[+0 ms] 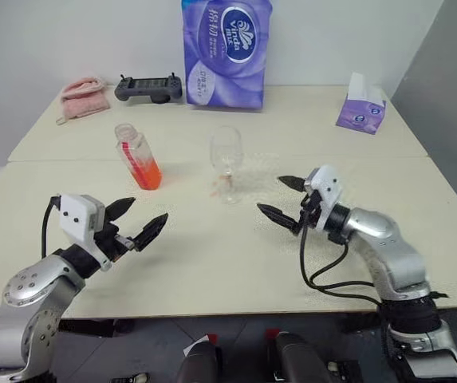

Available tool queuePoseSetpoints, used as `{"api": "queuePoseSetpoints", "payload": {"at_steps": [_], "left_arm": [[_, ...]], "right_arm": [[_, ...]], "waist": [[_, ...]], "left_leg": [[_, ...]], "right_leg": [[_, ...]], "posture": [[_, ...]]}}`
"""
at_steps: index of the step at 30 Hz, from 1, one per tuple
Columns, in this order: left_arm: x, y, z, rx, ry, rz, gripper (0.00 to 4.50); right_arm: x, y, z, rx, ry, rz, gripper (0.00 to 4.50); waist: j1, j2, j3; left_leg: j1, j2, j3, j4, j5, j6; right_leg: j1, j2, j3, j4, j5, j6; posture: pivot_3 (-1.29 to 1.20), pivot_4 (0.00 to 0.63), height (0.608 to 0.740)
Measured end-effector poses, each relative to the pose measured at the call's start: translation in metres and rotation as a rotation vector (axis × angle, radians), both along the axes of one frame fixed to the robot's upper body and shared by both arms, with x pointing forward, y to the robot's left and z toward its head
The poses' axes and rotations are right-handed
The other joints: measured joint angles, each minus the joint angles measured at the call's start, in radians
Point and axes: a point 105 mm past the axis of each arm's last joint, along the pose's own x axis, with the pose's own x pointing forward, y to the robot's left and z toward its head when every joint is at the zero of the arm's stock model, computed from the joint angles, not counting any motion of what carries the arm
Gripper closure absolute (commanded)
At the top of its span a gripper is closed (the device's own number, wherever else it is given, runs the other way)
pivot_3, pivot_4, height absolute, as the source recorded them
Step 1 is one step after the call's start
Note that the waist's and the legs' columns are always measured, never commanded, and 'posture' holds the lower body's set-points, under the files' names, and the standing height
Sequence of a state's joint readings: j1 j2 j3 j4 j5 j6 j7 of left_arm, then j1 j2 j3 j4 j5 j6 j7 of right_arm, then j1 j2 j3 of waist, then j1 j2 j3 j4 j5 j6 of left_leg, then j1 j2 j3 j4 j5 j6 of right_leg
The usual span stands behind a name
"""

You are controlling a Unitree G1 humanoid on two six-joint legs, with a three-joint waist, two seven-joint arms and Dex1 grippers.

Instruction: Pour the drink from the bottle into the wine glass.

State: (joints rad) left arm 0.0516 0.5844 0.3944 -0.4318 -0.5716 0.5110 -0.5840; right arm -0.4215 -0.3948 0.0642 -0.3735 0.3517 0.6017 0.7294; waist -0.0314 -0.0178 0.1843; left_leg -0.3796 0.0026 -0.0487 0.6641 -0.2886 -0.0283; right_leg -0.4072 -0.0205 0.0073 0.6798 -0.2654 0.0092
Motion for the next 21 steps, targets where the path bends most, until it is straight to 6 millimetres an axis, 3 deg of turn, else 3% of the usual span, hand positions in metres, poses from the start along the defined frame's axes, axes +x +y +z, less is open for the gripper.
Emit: {"api": "queuePoseSetpoints", "payload": {"at_steps": [4, 7, 13, 21], "left_arm": [[0.017, 0.017, -0.001, -0.033, -0.02, 0.12, 0.0], [0.026, 0.026, 0.002, -0.039, -0.046, 0.198, 0.0], [0.046, 0.028, 0.003, -0.032, -0.085, 0.27, 0.0], [0.079, 0.029, 0.021, -0.021, -0.156, 0.313, 0.0]], "right_arm": [[-0.031, -0.007, 0.022, -0.051, 0.025, 0.145, 0.04], [-0.042, -0.01, 0.033, -0.031, 0.06, 0.202, 0.04], [-0.04, -0.006, 0.065, 0.036, 0.009, 0.184, 0.04], [-0.033, -0.005, 0.063, 0.055, 0.016, 0.105, 0.04]], "waist": [[0.008, -0.001, 0.0], [0.008, -0.002, 0.0], [0.006, -0.002, 0.0], [0.007, -0.002, 0.0]], "left_leg": [[-0.001, -0.002, -0.001, 0.001, 0.0, 0.0], [-0.001, -0.004, -0.001, 0.001, 0.0, 0.0], [-0.001, -0.003, -0.001, 0.001, 0.0, 0.0], [-0.002, -0.005, -0.001, 0.001, 0.0, 0.0]], "right_leg": [[0.001, -0.002, -0.001, -0.001, 0.0, 0.0], [0.001, -0.003, -0.001, -0.001, 0.0, 0.0], [0.001, -0.002, -0.001, -0.001, 0.0, 0.0], [0.001, -0.003, -0.001, -0.001, 0.0, 0.0]], "posture": [[0.0, 0.15, 0.74], [0.0, 0.15, 0.74], [0.0, 0.15, 0.74], [0.0, 0.15, 0.74]]}}
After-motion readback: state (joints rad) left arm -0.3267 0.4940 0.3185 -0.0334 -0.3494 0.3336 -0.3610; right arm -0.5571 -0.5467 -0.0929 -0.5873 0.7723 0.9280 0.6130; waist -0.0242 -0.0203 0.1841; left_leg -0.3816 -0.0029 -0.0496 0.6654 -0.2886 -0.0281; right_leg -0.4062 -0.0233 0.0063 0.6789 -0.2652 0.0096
